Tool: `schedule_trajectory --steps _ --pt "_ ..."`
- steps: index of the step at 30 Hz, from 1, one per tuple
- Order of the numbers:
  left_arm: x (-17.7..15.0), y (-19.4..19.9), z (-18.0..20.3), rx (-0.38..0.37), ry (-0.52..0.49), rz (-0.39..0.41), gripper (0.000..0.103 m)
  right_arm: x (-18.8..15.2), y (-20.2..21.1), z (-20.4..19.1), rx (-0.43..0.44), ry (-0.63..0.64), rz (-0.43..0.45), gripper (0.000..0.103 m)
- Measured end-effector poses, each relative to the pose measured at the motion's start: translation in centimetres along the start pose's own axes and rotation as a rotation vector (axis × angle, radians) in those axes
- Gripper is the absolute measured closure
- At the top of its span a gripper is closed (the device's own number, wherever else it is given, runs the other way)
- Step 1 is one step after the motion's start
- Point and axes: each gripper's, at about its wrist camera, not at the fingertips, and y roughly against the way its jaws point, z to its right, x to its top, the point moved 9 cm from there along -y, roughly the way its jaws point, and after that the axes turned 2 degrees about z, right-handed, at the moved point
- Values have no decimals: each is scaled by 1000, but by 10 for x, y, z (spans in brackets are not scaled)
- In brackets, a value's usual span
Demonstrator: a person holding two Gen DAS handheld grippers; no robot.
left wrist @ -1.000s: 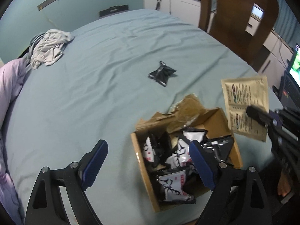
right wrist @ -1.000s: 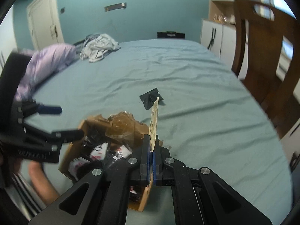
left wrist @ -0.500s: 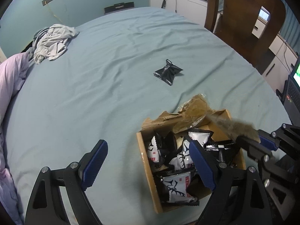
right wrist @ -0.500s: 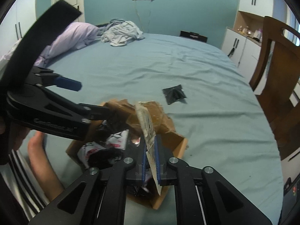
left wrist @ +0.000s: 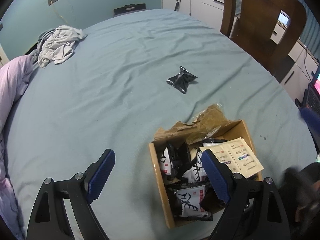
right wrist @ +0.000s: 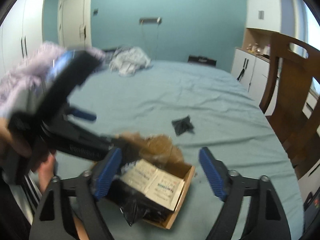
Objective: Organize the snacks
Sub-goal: 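Lower the beige sachet and white packet into the box and open both grippers, then move the right gripper to the last black packet and grasp it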
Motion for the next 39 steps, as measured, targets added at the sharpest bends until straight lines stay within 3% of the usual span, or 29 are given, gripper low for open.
schedule_trajectory --steps 4,10,15,19,29,35,39 --pt "3 2 -1 -3 11 10 13 -3 1 28 -68 -92 -11 11" --pt "5 2 -1 3 5 12 13 -13 -9 54 -165 -173 -107 11" --pt "9 3 0 36 -26 28 13 -17 -20 57 -194 -214 -201 11" --pt "16 1 -1 66 -43 36 13 -11 -32 67 -177 -255 -249 11" --pt "20 1 1 69 -43 37 13 -5 -44 97 -108 -411 -266 11" --pt "21 -2 2 38 -30 13 13 11 -67 119 -103 -413 -241 11" --pt "18 -8 5 34 -43 -7 13 10 -102 124 -93 -389 -280 11"
